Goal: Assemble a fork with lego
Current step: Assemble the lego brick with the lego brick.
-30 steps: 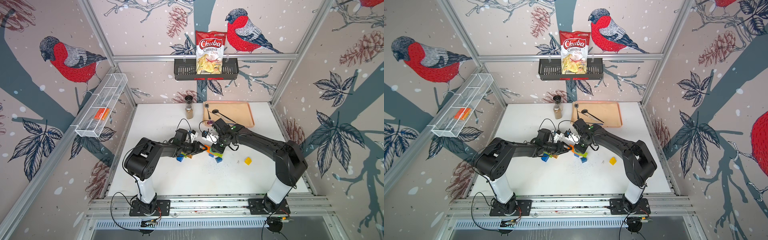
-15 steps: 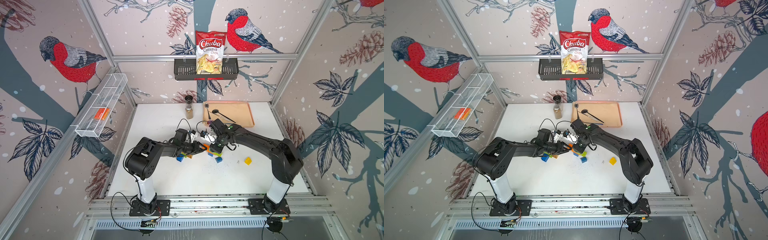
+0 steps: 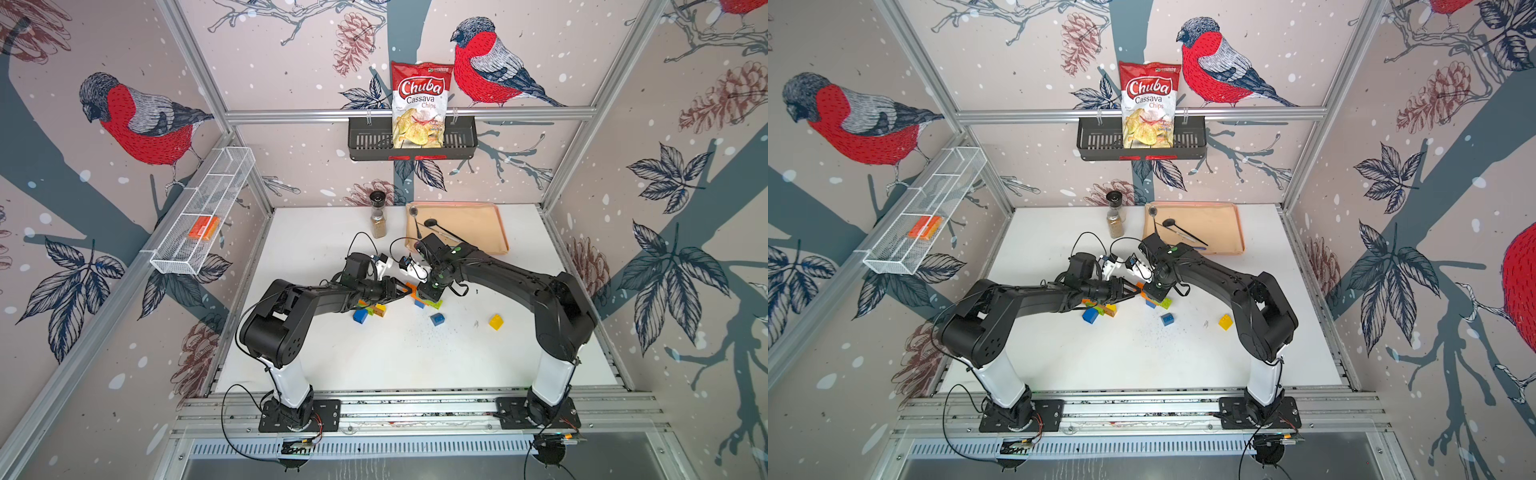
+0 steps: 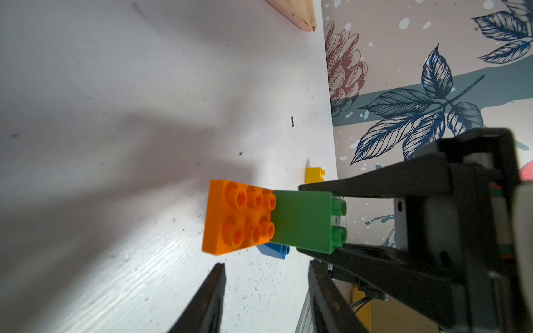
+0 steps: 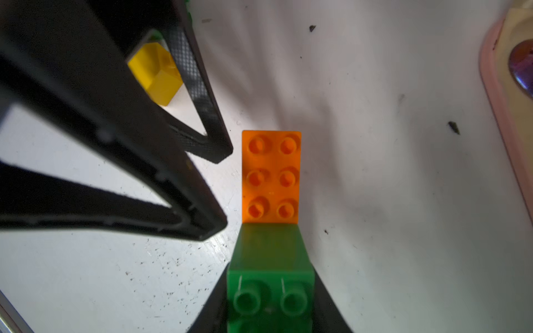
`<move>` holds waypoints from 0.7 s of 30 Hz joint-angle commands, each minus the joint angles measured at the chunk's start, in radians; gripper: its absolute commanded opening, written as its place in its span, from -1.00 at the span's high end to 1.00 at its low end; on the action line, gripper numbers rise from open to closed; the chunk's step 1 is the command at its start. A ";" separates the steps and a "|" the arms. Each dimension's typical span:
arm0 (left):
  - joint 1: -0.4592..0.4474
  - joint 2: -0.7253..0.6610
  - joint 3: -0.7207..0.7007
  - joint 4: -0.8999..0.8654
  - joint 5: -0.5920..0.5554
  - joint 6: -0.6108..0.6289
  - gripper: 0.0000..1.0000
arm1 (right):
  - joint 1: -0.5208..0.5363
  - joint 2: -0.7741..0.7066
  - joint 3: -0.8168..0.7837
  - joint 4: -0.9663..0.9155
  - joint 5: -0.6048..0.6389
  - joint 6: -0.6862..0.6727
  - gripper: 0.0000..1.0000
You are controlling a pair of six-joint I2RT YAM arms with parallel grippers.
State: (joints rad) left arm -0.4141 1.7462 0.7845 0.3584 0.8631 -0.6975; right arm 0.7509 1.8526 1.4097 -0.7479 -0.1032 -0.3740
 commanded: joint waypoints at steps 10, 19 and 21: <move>0.080 -0.061 -0.004 -0.143 -0.015 0.102 0.04 | 0.005 0.029 0.028 -0.135 0.012 -0.118 0.73; 0.084 -0.064 -0.007 -0.147 -0.022 0.106 0.02 | 0.002 0.074 0.024 -0.119 0.050 -0.085 0.54; 0.084 -0.064 -0.007 -0.148 -0.024 0.108 0.02 | 0.001 0.070 0.031 -0.119 0.047 -0.081 0.49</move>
State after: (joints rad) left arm -0.3317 1.6882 0.7780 0.2199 0.8402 -0.6086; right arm 0.7525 1.8942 1.4517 -0.7967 -0.1051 -0.4683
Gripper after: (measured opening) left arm 0.488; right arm 0.351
